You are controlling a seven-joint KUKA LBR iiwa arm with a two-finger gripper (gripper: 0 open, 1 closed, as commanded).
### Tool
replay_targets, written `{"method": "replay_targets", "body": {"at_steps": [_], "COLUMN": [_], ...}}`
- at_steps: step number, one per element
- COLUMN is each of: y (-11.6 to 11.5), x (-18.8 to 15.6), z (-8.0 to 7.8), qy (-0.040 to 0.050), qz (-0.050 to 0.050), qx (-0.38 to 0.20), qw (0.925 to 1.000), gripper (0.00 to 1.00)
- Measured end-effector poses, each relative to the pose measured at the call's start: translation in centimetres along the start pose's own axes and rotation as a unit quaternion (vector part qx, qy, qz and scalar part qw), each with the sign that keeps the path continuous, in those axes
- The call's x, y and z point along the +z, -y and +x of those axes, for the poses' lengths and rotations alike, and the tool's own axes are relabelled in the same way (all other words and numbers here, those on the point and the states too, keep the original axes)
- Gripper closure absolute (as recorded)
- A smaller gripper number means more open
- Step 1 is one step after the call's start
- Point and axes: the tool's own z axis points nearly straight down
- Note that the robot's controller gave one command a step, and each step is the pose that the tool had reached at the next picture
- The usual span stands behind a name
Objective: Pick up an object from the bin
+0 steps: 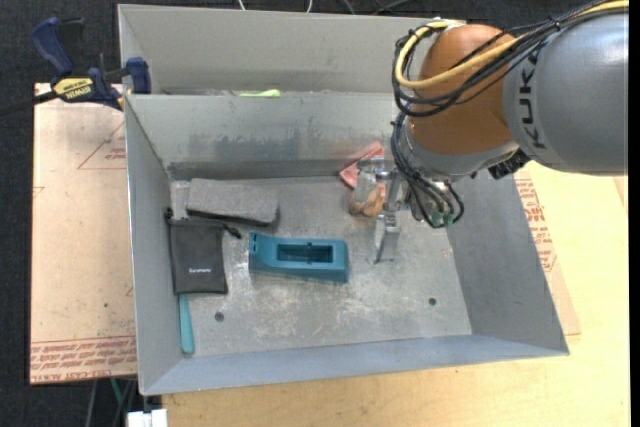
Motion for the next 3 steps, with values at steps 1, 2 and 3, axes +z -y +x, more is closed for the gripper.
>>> {"method": "replay_targets", "body": {"at_steps": [1,2,3], "y": [0.0,-6.4,-6.7], "x": [-0.4,7.0,6.7], "z": [-0.2,0.8,0.5], "qy": [0.0036,0.0054,0.0126], "qz": [0.0,-0.001,-0.003], "qx": [0.0,0.01,0.004], "qw": [1.0,0.9999,0.9999], "gripper": [0.0,0.0,0.0]}}
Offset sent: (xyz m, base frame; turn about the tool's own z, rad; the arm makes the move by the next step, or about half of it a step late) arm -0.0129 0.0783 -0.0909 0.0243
